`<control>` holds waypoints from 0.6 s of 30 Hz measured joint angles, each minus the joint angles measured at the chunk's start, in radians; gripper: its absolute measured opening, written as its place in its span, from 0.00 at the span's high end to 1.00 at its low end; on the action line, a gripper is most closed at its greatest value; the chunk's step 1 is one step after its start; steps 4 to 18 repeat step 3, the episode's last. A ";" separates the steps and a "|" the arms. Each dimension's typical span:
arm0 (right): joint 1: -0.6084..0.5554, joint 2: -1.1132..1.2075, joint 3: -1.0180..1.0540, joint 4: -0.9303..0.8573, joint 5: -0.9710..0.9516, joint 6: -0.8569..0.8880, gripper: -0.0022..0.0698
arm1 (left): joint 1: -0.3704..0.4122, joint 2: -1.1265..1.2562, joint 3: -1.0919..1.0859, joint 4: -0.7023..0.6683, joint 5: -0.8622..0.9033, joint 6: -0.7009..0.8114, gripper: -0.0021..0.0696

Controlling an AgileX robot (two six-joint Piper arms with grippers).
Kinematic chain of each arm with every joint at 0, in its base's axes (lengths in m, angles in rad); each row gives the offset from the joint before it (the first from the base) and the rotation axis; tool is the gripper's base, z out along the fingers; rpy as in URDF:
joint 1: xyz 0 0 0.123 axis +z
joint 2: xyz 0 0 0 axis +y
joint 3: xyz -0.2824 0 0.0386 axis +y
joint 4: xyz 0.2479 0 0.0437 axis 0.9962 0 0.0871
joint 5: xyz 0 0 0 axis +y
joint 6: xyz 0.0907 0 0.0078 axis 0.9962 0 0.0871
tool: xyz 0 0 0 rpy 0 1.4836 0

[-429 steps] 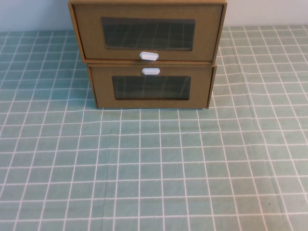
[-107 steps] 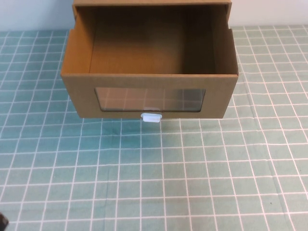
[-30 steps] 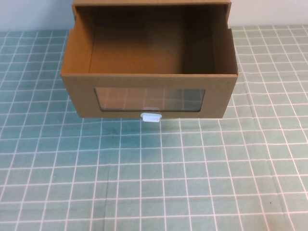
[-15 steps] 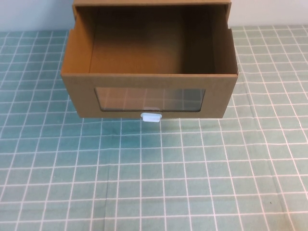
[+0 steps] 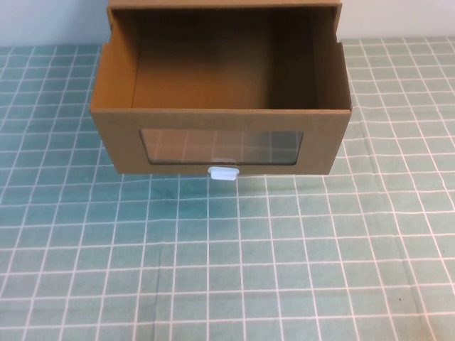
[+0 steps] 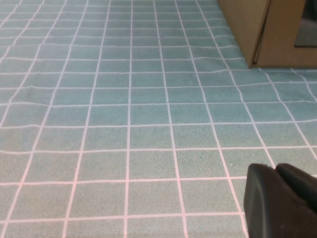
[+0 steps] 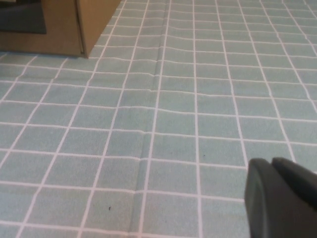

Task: Open the shoe box
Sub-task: 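Pull the top drawer of the cardboard box fully open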

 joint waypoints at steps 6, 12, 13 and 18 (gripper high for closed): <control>0.000 0.000 0.000 0.000 0.000 0.000 0.99 | 0.000 0.000 0.000 0.000 0.000 0.000 0.98; 0.000 0.000 0.000 0.000 0.000 0.000 0.99 | 0.000 0.000 0.000 0.000 0.000 0.000 0.98; 0.000 0.000 0.000 0.000 0.000 0.000 0.99 | 0.000 0.000 0.000 0.000 0.000 0.000 0.98; 0.000 0.000 0.000 0.000 0.000 0.000 0.99 | 0.000 0.000 0.000 0.000 0.000 0.000 0.98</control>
